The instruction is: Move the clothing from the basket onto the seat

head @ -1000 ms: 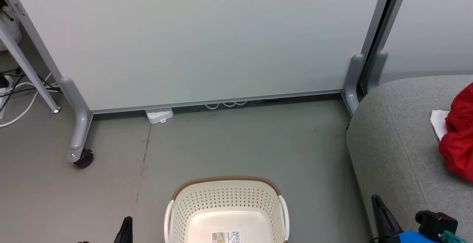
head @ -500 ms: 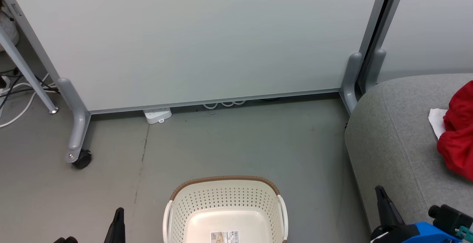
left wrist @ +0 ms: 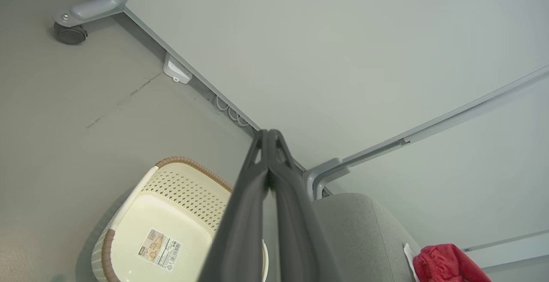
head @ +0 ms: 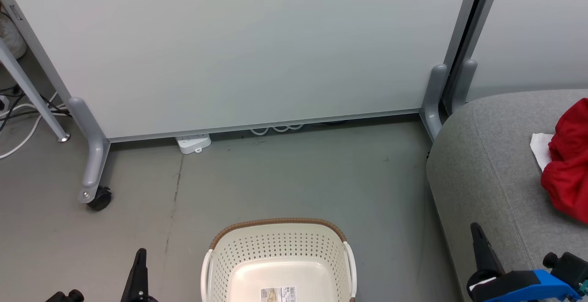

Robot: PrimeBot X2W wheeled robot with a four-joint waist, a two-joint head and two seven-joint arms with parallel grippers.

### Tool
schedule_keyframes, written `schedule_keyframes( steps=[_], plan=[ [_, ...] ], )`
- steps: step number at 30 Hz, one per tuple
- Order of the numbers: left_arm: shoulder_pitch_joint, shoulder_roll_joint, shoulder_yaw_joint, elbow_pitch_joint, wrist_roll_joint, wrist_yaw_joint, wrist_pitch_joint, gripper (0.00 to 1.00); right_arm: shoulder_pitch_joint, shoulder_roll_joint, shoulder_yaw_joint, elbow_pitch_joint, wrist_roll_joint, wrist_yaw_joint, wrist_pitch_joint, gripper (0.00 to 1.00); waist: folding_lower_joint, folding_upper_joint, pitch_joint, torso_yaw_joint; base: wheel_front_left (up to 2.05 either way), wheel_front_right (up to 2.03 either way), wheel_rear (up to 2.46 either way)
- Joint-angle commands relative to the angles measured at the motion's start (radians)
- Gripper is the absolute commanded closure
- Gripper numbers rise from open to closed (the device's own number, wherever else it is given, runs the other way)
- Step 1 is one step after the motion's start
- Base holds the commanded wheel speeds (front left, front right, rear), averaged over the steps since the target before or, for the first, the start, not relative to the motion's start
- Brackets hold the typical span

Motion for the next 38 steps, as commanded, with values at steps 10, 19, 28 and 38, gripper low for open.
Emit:
schedule_keyframes(
  steps=[10,19,28,38],
  plan=[
    [-0.038,0.003,0.027,-0.032,-0.124,0.0,0.035,1.0,-0.042,-0.001,-0.009,-0.012,0.156,-0.001,0.021,1.0,0.0,0.0,0.001,-0.005,0.0,0.0,0.0],
    [-0.048,0.002,0.043,-0.045,-0.212,0.0,0.061,1.0,-0.053,-0.001,-0.014,-0.011,0.266,-0.001,0.033,1.0,0.0,0.0,0.003,-0.009,0.0,0.0,0.0],
    [-0.057,0.0,0.056,-0.056,-0.293,0.0,0.084,1.0,-0.064,-0.001,-0.018,-0.01,0.366,-0.001,0.044,1.0,0.0,0.0,0.004,-0.013,0.0,0.0,0.0],
    [-0.065,-0.002,0.07,-0.067,-0.368,0.0,0.106,1.0,-0.075,-0.001,-0.022,-0.01,0.46,-0.001,0.056,1.0,0.0,0.0,0.005,-0.018,0.0,0.0,0.0]
  ],
)
